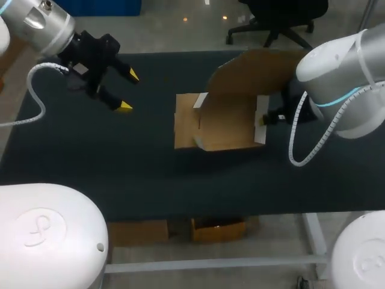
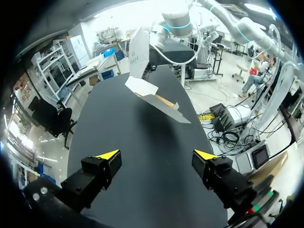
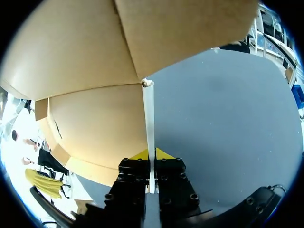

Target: Assemble the packaging by folding the flat box into shape, placing the metal phone stand inside, and closing the box properly

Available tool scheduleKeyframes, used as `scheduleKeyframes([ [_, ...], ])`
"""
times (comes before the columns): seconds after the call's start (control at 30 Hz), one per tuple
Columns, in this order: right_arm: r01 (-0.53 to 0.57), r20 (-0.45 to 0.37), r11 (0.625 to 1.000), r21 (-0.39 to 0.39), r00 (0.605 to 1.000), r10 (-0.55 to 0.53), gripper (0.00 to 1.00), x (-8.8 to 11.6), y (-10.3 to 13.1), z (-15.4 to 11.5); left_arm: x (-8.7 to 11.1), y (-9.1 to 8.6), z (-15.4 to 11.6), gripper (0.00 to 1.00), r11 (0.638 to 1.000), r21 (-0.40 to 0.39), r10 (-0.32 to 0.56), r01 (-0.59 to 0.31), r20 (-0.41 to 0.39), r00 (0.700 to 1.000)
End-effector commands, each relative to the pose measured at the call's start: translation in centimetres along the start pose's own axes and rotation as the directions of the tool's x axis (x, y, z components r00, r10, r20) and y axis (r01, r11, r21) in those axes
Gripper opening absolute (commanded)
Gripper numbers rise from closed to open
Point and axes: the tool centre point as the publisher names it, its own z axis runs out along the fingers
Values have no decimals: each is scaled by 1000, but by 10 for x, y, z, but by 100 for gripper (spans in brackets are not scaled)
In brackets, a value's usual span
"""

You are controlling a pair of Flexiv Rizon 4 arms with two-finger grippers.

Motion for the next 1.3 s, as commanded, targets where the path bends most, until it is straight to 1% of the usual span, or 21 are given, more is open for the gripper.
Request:
scheduleKeyframes([
  [0.03, -26, 44, 919, 394, 999, 9, 0, 6, 1, -14, 7, -2, 0, 100, 999, -48, -6, 7, 32, 999],
  [0.1, -43, 59, 896, 442, 998, 19, 0, 7, 0, -16, 7, 0, 0, 100, 997, -72, -9, 13, 48, 999],
  [0.17, -84, 106, 873, 481, 994, 37, 0, 6, -2, -15, 7, 2, 1, 100, 998, -67, -11, 14, 50, 999],
  [0.23, -108, 116, 864, 491, 991, 58, 0, 6, -3, -15, 7, 3, 1, 100, 997, -75, -12, 17, 59, 998],
  [0.27, -126, 148, 850, 512, 987, 58, 0, 5, -5, -13, 7, 4, 1, 100, 997, -73, -13, 18, 63, 998],
  [0.4, -171, 177, 830, 531, 980, 89, 0, 1, -9, -12, 7, 7, 1, 100, 996, -91, -16, 25, 89, 996],
  [0.47, -182, 169, 824, 537, 980, 107, 0, -2, -10, -12, 7, 10, 1, 100, 996, -86, -19, 28, 98, 995],
  [0.5, -192, 181, 818, 542, 977, 110, 0, -3, -10, -12, 7, 11, 0, 100, 996, -88, -20, 29, 103, 994],
  [0.67, -216, 186, 789, 574, 974, 131, 0, -7, -16, -8, 5, 17, 2, 100, 995, -99, -15, 26, 114, 993],
  [0.73, -222, 194, 778, 588, 972, 131, 0, -8, -19, -7, 5, 20, 3, 100, 992, -122, -31, 43, 99, 995],
  [0.8, -227, 206, 781, 582, 970, 128, 0, -9, -20, -8, 3, 25, 1, 100, 993, -85, -72, 79, 82, 994],
  [1.3, -227, 206, 781, 582, 970, 128, 0, -9, -20, -8, 3, 25, 1, 100, 993, -85, -72, 79, 82, 994],
])
